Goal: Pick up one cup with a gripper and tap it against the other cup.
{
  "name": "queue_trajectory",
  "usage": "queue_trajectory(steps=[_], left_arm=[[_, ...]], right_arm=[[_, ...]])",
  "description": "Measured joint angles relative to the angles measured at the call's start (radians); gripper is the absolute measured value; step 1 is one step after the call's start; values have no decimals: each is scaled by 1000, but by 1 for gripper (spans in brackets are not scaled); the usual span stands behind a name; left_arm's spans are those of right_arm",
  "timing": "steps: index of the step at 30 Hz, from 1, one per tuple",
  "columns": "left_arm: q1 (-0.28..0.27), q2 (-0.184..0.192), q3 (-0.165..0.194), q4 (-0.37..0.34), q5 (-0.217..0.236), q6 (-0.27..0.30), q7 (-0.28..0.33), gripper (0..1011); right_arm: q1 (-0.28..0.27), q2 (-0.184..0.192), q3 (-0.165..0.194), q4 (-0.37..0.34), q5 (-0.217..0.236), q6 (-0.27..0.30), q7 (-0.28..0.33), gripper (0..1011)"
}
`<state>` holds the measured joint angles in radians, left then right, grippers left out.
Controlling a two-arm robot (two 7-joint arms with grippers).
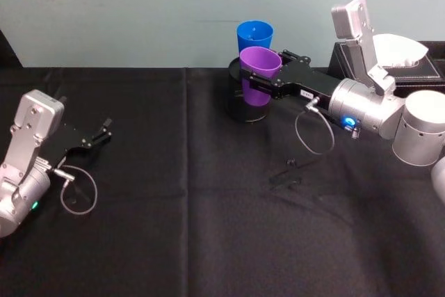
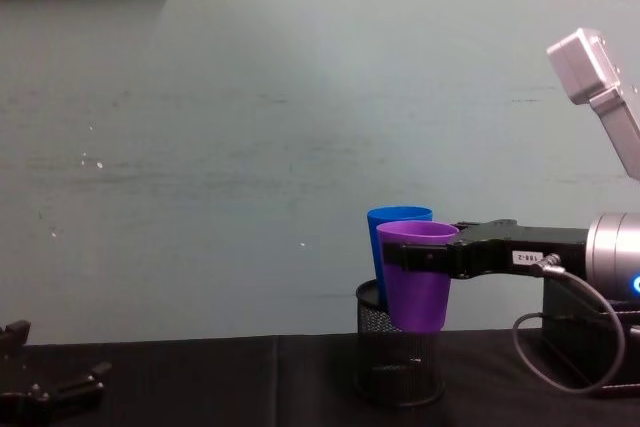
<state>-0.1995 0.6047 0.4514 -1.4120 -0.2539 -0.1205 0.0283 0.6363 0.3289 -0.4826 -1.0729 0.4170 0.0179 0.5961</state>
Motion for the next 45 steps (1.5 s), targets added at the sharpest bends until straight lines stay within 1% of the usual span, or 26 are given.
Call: queue_trajectory(steps=[14, 45], left_arm=[[0, 0, 0, 0, 0, 0, 0, 1005], [0, 0, 0, 0, 0, 0, 0, 1005]], right_arm=[[40, -23, 0, 62, -10, -8, 8, 726], [96, -56, 8, 144, -32, -21, 19, 728]])
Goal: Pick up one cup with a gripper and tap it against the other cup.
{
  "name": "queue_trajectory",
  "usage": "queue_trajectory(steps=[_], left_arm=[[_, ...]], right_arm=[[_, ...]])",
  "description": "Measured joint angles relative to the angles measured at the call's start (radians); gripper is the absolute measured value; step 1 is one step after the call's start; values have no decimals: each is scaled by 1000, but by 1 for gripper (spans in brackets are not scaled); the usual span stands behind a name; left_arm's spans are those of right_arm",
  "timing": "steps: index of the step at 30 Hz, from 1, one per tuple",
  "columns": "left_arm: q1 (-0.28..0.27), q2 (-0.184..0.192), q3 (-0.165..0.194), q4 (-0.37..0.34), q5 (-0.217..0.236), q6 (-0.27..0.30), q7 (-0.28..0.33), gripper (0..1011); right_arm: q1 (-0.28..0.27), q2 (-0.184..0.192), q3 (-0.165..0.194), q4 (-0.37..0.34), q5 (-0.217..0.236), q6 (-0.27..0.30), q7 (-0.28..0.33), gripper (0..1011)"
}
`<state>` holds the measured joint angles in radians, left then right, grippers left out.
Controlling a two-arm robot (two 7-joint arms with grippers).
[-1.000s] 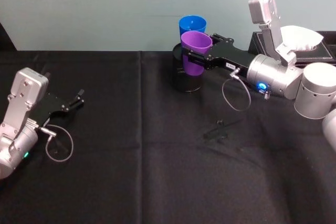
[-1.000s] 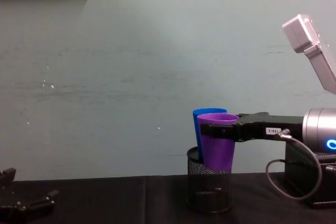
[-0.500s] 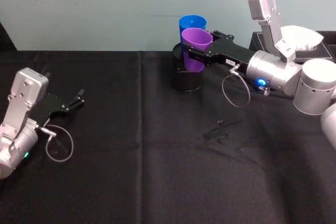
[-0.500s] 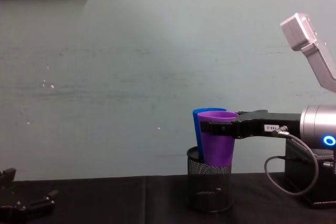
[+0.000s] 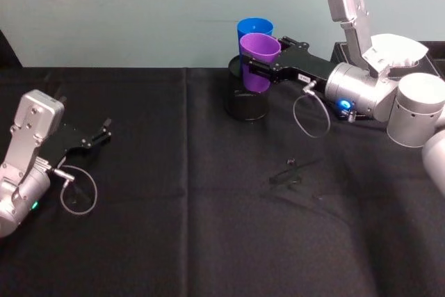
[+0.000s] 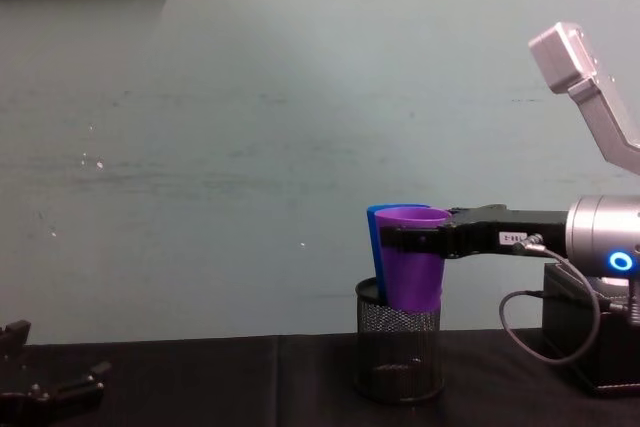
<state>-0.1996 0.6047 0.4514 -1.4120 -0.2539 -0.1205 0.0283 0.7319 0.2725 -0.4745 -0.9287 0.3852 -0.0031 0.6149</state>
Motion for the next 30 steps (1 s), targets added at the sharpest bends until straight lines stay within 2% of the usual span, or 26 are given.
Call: queue_trajectory(steps=[10, 30], left_arm=[[0, 0, 0, 0, 0, 0, 0, 1005], [0, 0, 0, 0, 0, 0, 0, 1005]], right_arm=[[24, -11, 1, 30, -8, -6, 7, 726], [22, -10, 1, 26, -7, -6, 6, 726]])
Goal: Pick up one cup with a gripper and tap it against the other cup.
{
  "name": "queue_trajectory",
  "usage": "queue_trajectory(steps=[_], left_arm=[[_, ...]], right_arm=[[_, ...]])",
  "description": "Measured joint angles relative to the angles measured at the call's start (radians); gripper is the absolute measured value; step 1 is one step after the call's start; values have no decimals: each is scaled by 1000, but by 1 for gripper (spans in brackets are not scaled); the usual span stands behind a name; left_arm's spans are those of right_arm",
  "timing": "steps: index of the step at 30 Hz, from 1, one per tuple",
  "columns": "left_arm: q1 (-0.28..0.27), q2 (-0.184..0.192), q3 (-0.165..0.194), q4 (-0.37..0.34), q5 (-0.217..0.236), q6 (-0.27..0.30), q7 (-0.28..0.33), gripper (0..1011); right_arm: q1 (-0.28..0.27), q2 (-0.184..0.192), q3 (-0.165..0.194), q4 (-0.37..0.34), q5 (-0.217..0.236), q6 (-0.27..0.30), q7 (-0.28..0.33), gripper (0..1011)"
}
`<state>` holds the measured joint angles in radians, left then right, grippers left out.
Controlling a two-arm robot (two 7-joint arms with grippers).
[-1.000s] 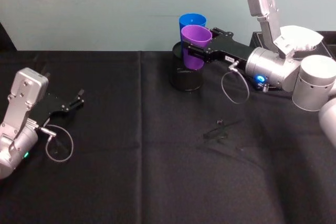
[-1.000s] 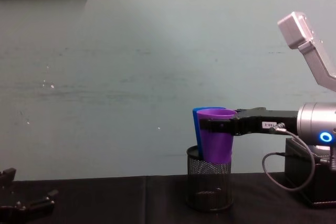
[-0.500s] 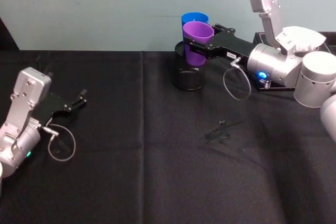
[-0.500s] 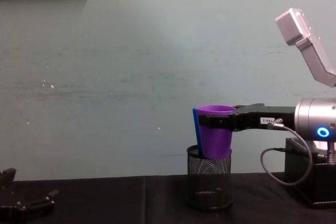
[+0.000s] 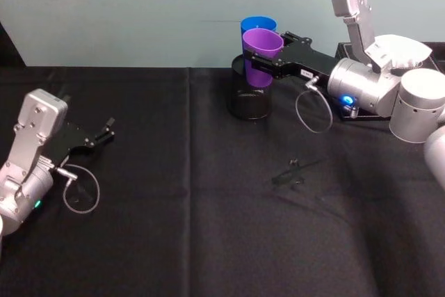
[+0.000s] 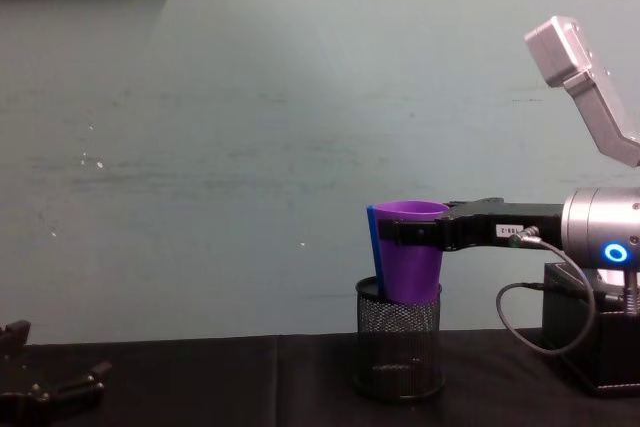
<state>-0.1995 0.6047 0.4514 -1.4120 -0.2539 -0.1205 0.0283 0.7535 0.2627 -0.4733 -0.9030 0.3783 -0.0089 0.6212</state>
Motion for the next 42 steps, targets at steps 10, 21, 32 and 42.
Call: queue_trajectory(steps=[10, 21, 32, 42], left_arm=[[0, 0, 0, 0, 0, 0, 0, 1005], [0, 0, 0, 0, 0, 0, 0, 1005], [0, 0, 0, 0, 0, 0, 0, 1005], [0, 0, 0, 0, 0, 0, 0, 1004]], right_arm=[[-1, 1, 0, -1, 1, 0, 0, 728], [-2, 1, 0, -2, 1, 0, -1, 726], [-2, 1, 0, -2, 1, 0, -2, 728], [-2, 1, 0, -2, 1, 0, -2, 726]])
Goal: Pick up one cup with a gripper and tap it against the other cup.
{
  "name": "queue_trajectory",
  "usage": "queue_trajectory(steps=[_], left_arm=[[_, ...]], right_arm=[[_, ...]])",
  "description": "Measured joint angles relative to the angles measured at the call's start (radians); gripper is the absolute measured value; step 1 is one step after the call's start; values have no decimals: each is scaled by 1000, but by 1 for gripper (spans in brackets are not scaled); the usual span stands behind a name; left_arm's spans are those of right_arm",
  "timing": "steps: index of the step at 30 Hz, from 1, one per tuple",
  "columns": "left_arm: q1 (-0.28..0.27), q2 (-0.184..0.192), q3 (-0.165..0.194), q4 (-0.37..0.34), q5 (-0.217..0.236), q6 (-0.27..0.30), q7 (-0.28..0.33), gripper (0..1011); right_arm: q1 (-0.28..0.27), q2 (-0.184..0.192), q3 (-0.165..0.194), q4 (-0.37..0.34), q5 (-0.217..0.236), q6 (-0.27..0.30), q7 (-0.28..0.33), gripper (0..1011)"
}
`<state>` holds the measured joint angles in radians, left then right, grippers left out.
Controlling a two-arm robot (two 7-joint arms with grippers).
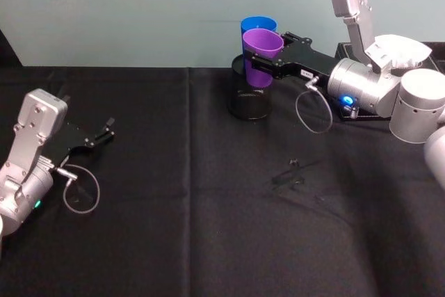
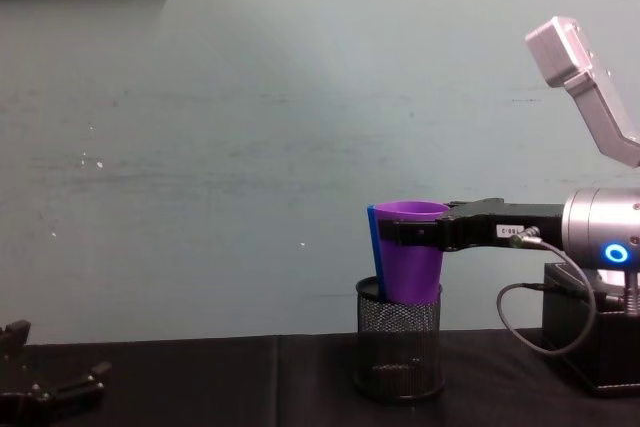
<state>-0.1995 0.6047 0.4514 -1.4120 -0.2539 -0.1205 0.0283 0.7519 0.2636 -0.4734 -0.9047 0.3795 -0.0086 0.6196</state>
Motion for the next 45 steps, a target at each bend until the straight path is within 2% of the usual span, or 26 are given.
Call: queue_trajectory(steps=[38, 45], left_arm=[[0, 0, 0, 0, 0, 0, 0, 1005], [0, 0, 0, 0, 0, 0, 0, 1005]], right_arm=[[0, 0, 0, -1, -1, 0, 0, 728], [-31, 20, -4, -56, -3, 15, 3, 728]])
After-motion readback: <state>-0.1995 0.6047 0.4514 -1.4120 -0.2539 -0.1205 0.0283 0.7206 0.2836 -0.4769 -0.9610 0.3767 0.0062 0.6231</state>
